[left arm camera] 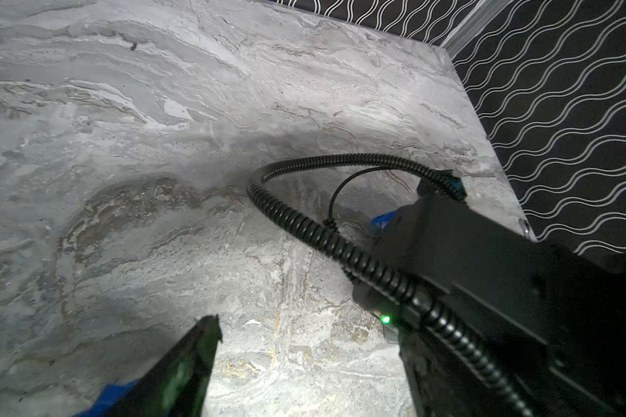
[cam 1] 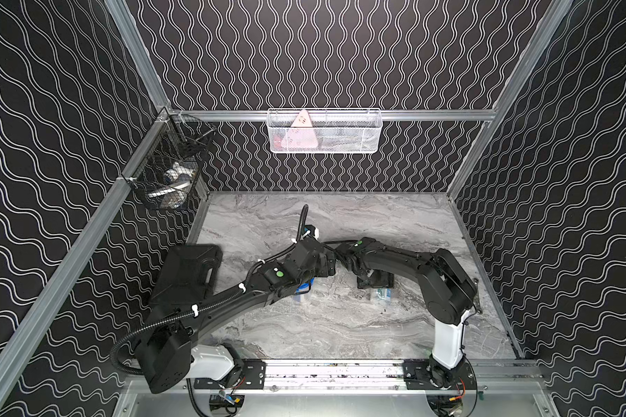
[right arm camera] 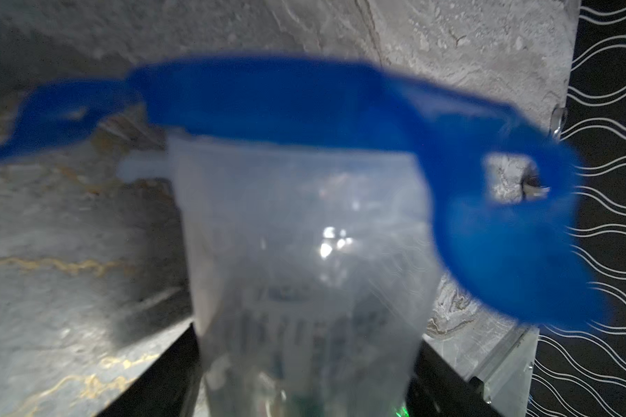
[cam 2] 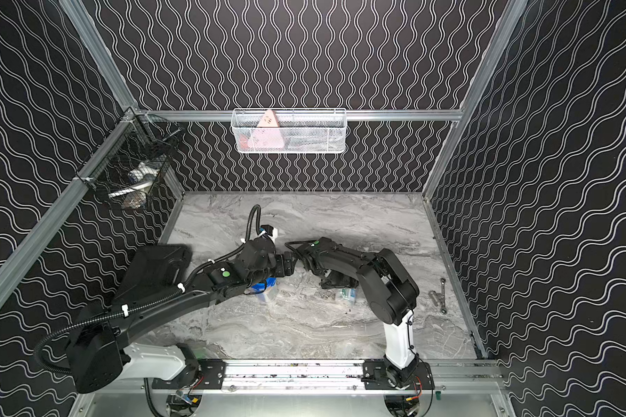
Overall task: Take out toiletry kits
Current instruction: Pick up the container from the center of the board.
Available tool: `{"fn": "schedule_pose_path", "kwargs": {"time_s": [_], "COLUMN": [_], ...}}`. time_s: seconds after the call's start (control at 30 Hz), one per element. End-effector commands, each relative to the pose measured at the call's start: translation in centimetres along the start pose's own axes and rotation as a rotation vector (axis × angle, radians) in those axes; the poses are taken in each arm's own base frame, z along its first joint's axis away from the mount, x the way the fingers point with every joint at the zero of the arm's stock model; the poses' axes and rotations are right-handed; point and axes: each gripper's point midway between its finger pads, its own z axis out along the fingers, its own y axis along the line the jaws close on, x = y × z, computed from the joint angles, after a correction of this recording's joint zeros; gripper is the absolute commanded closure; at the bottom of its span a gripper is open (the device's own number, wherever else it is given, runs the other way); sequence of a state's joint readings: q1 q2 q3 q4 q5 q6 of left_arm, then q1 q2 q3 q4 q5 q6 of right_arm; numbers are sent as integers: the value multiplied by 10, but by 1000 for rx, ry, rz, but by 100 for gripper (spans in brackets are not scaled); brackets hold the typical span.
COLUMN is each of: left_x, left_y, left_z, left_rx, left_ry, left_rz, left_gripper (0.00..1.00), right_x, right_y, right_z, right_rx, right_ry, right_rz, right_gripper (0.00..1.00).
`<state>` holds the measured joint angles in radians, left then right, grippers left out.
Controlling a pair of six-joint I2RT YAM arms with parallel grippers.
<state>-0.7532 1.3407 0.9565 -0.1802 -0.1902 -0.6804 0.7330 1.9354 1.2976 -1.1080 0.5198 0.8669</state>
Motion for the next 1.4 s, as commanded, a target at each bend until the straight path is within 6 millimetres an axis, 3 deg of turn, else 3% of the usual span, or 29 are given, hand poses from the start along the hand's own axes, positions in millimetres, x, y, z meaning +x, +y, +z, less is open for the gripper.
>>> {"fn": "schedule_pose_path", "kwargs": {"time_s": [0.0,0.13,0.23,0.3,0.43,0.53,0.7,0.8,0.97,1.13,1.37], "left_x": [-10,-7,-7,-9,-11,-9,-3,-5,-11,-7,3], "left_y": [2,0,-1,-2,-2,-4,-16,-27,-50,-61,-52], "left_z": [1,4,4,2,-3,-1,3,1,-5,-4,14], "left_rx": [-16,-10,-12,-11,-8,8,58,104,201,258,250], "left_ry": [-45,-30,-25,-26,-30,-19,29,44,70,93,57], "left_rz": [-22,-24,-20,-18,-24,-33,-41,-48,-54,-41,24], "left_gripper": [19,19,20,19,18,18,17,16,14,14,15], "right_x": [7,5,2,-3,-13,-16,-13,-8,-10,-19,-20], "right_y": [-10,-7,2,12,35,37,41,41,20,11,8], "right_z": [8,10,5,-4,-48,-73,-82,-81,-94,-92,-123], "right_rx": [5,-70,-188,-319,-659,-813,-937,-988,-1084,-1220,-1413], "right_ry": [2,-38,-91,-133,-267,-343,-399,-412,-491,-420,-367], "right_rz": [21,40,38,44,56,82,97,108,182,241,254], "right_gripper": [23,35,38,41,46,46,46,48,49,50,51]}}
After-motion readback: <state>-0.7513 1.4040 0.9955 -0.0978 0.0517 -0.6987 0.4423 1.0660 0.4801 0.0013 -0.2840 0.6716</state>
